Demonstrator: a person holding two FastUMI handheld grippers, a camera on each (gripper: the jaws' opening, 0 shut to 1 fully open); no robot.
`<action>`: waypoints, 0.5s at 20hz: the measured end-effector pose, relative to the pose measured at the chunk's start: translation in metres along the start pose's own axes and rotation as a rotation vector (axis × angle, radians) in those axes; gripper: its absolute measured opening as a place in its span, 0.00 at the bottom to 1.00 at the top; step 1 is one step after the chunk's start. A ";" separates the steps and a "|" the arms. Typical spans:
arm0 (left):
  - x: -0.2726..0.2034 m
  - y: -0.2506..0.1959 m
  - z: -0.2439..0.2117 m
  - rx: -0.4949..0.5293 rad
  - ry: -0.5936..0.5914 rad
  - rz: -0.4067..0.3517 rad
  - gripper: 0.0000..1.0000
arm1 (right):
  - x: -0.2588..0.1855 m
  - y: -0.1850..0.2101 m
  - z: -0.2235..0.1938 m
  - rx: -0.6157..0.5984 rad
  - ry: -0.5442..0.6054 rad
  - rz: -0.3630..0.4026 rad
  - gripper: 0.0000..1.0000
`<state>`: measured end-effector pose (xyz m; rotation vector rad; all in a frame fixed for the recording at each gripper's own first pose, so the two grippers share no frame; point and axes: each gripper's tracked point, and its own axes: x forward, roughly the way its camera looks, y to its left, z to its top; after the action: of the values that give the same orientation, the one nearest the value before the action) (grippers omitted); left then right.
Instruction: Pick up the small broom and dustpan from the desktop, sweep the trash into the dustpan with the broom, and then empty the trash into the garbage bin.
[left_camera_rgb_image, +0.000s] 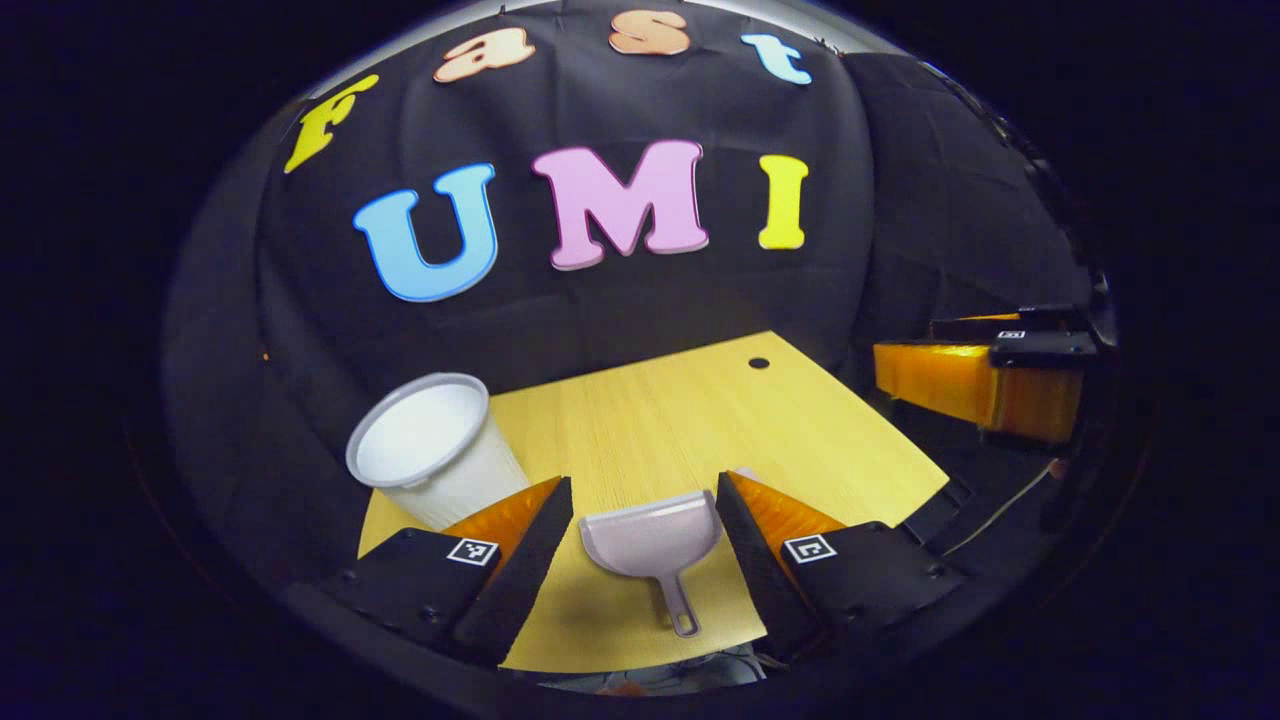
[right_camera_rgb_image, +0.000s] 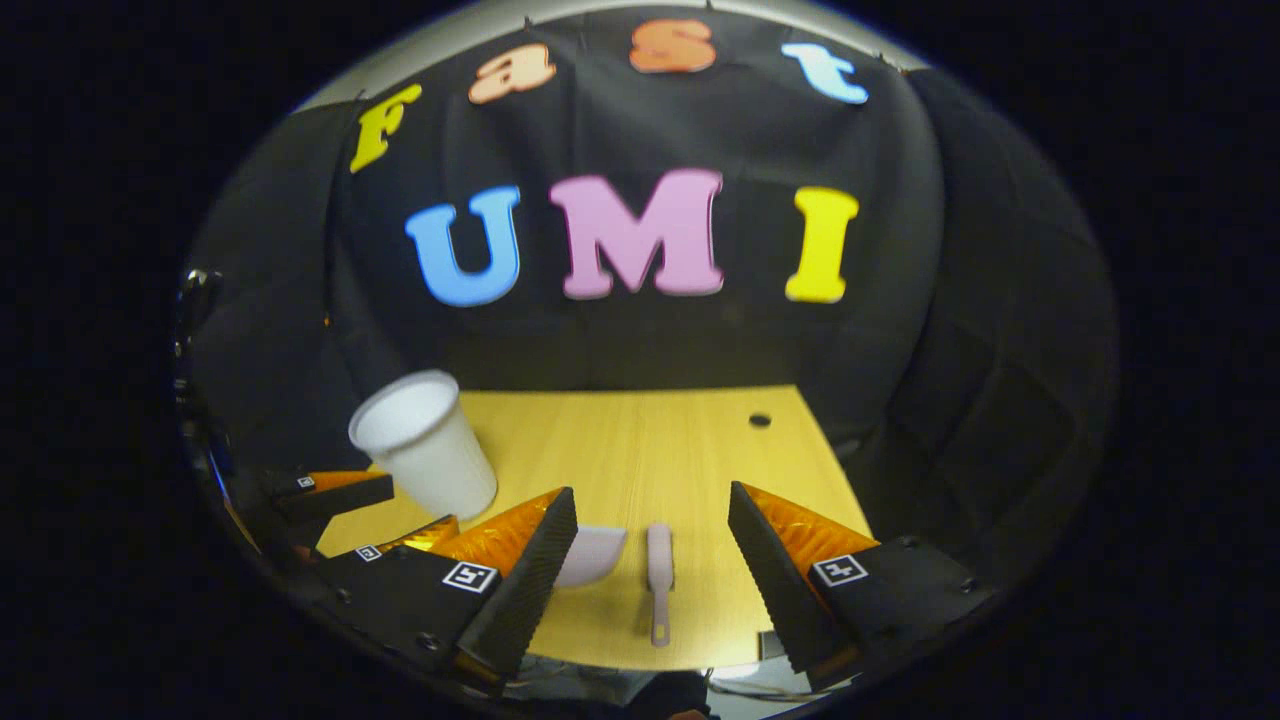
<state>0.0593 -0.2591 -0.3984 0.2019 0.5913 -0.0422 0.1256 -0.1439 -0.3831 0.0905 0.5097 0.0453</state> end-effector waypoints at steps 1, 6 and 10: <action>-0.010 0.008 0.002 -0.047 -0.092 0.063 0.86 | -0.008 0.002 -0.002 -0.010 -0.146 -0.012 0.98; -0.054 0.016 0.032 -0.282 -0.420 0.129 0.84 | -0.022 0.013 -0.012 -0.119 -0.538 0.034 0.91; -0.045 0.009 0.027 -0.296 -0.599 0.157 0.83 | -0.009 0.000 -0.012 -0.140 -0.572 0.127 0.99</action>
<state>0.0375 -0.2560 -0.3499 -0.0563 -0.0204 0.1336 0.1121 -0.1433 -0.3897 -0.0035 -0.0722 0.1730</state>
